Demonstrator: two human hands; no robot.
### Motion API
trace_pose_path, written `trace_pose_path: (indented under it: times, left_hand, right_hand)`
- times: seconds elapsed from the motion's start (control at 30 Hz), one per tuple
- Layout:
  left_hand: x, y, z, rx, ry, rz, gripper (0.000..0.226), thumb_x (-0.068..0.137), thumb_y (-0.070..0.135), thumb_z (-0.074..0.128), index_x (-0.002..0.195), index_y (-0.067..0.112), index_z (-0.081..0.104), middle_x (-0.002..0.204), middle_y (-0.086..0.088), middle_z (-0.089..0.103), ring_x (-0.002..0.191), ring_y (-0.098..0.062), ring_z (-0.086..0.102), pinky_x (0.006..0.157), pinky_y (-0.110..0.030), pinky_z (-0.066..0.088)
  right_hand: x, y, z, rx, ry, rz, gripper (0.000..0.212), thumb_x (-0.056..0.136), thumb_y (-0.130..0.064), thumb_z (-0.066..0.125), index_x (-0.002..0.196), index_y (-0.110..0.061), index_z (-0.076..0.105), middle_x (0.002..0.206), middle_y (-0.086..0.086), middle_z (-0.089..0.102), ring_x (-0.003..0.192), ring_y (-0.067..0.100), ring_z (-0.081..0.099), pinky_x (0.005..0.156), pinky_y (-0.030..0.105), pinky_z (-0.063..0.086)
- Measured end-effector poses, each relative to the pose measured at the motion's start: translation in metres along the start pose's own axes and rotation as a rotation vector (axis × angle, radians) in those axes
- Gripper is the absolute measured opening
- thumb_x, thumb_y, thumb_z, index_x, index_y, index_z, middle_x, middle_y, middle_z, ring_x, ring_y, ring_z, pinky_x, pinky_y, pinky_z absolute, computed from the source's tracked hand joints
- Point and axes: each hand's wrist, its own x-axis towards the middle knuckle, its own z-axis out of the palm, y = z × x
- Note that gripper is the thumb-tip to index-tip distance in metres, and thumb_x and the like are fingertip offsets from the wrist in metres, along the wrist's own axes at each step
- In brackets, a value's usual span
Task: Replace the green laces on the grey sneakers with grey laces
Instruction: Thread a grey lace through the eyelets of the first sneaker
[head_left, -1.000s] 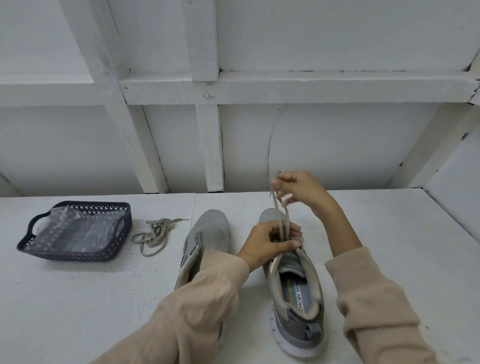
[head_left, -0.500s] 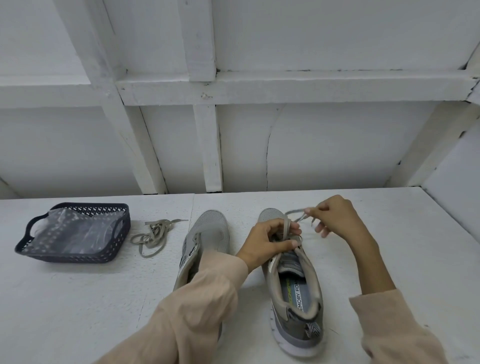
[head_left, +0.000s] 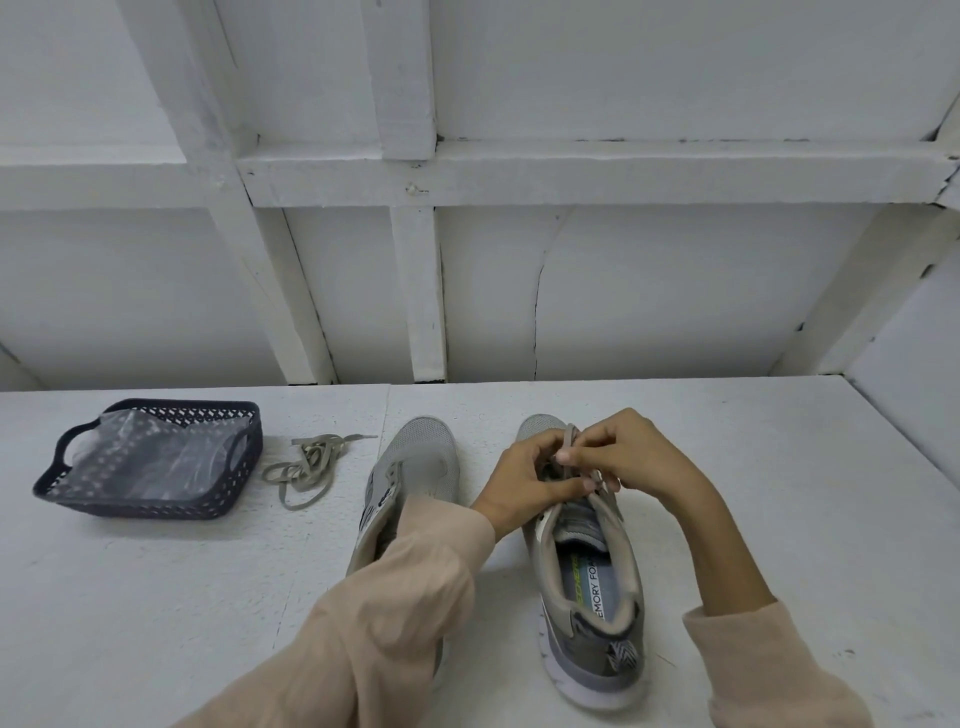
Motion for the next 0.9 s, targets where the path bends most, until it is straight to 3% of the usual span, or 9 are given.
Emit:
trace_pose_path:
  times: [0.1, 0.2, 0.3, 0.37, 0.43, 0.5, 0.67, 0.77, 0.9]
  left_hand:
    - [0.001, 0.0, 0.0, 0.009, 0.003, -0.005, 0.04, 0.068, 0.027, 0.082, 0.104, 0.019, 0.065, 0.096, -0.013, 0.068, 0.095, -0.031, 0.065, 0.095, -0.055, 0.049]
    - [0.001, 0.0, 0.0, 0.015, -0.001, -0.008, 0.042, 0.066, 0.028, 0.082, 0.104, 0.024, 0.064, 0.095, -0.008, 0.067, 0.093, -0.022, 0.064, 0.094, -0.053, 0.049]
    - [0.002, 0.0, 0.0, 0.054, 0.006, -0.009, 0.035, 0.067, 0.028, 0.08, 0.098, 0.022, 0.065, 0.095, -0.02, 0.066, 0.09, -0.03, 0.063, 0.09, -0.059, 0.049]
    - [0.002, -0.001, 0.0, 0.073, 0.017, -0.006, 0.033, 0.068, 0.028, 0.08, 0.097, 0.024, 0.065, 0.096, -0.019, 0.067, 0.092, -0.036, 0.064, 0.089, -0.059, 0.049]
    - [0.002, 0.001, -0.001, 0.091, 0.01, -0.008, 0.029, 0.069, 0.03, 0.08, 0.094, 0.032, 0.066, 0.096, -0.011, 0.07, 0.095, -0.033, 0.066, 0.092, -0.054, 0.05]
    - [0.001, 0.003, -0.003, 0.104, -0.019, -0.007, 0.032, 0.071, 0.025, 0.081, 0.096, 0.039, 0.066, 0.095, 0.005, 0.071, 0.096, -0.018, 0.068, 0.096, -0.044, 0.051]
    - [0.001, -0.002, -0.006, 0.082, -0.019, -0.022, 0.047, 0.074, 0.025, 0.08, 0.117, 0.015, 0.065, 0.109, 0.002, 0.072, 0.104, -0.016, 0.067, 0.1, -0.038, 0.049]
    - [0.001, 0.0, -0.005, 0.1, -0.023, -0.037, 0.05, 0.071, 0.033, 0.08, 0.116, 0.015, 0.065, 0.102, 0.007, 0.071, 0.095, -0.01, 0.066, 0.096, -0.035, 0.051]
    - [0.001, -0.001, -0.006, 0.104, -0.015, -0.05, 0.053, 0.07, 0.036, 0.081, 0.117, 0.018, 0.064, 0.109, -0.002, 0.071, 0.103, -0.018, 0.067, 0.1, -0.041, 0.05]
  right_hand:
    - [0.001, 0.001, 0.003, 0.043, 0.034, -0.021, 0.012, 0.082, -0.019, 0.076, 0.073, -0.011, 0.075, 0.06, 0.01, 0.067, 0.045, 0.014, 0.05, 0.051, 0.025, 0.043]
    - [-0.003, -0.001, 0.0, 0.118, 0.015, -0.041, 0.016, 0.081, -0.014, 0.076, 0.069, -0.003, 0.072, 0.055, 0.011, 0.061, 0.046, 0.015, 0.048, 0.047, 0.017, 0.04]
    - [-0.005, -0.007, -0.002, 0.177, -0.039, -0.072, 0.019, 0.081, -0.008, 0.075, 0.066, 0.001, 0.068, 0.053, 0.0, 0.06, 0.051, 0.018, 0.047, 0.049, 0.016, 0.041]
    - [-0.004, -0.011, -0.002, 0.184, -0.047, -0.097, 0.021, 0.081, -0.007, 0.075, 0.063, -0.003, 0.066, 0.053, -0.004, 0.06, 0.052, 0.019, 0.048, 0.052, 0.019, 0.043]
    - [-0.003, -0.018, -0.002, 0.201, -0.036, -0.117, 0.023, 0.082, -0.008, 0.074, 0.061, -0.005, 0.063, 0.052, -0.001, 0.056, 0.049, 0.017, 0.046, 0.048, 0.015, 0.04]
    - [-0.002, -0.024, -0.006, 0.24, -0.016, -0.144, 0.022, 0.083, -0.007, 0.073, 0.064, -0.002, 0.063, 0.053, 0.003, 0.053, 0.047, 0.015, 0.044, 0.044, 0.014, 0.035]
    - [-0.001, -0.027, -0.016, 0.293, 0.0, -0.176, 0.021, 0.085, -0.007, 0.07, 0.075, 0.01, 0.064, 0.051, 0.005, 0.055, 0.047, 0.013, 0.045, 0.044, 0.017, 0.032]
    - [-0.002, -0.025, -0.013, 0.287, -0.021, -0.19, 0.018, 0.087, -0.011, 0.069, 0.074, 0.001, 0.066, 0.062, 0.013, 0.056, 0.053, 0.015, 0.048, 0.045, 0.02, 0.034]
    - [0.0, -0.024, -0.012, 0.328, -0.031, -0.217, 0.016, 0.087, -0.015, 0.07, 0.073, -0.008, 0.067, 0.069, 0.015, 0.057, 0.061, 0.018, 0.05, 0.046, 0.02, 0.036]
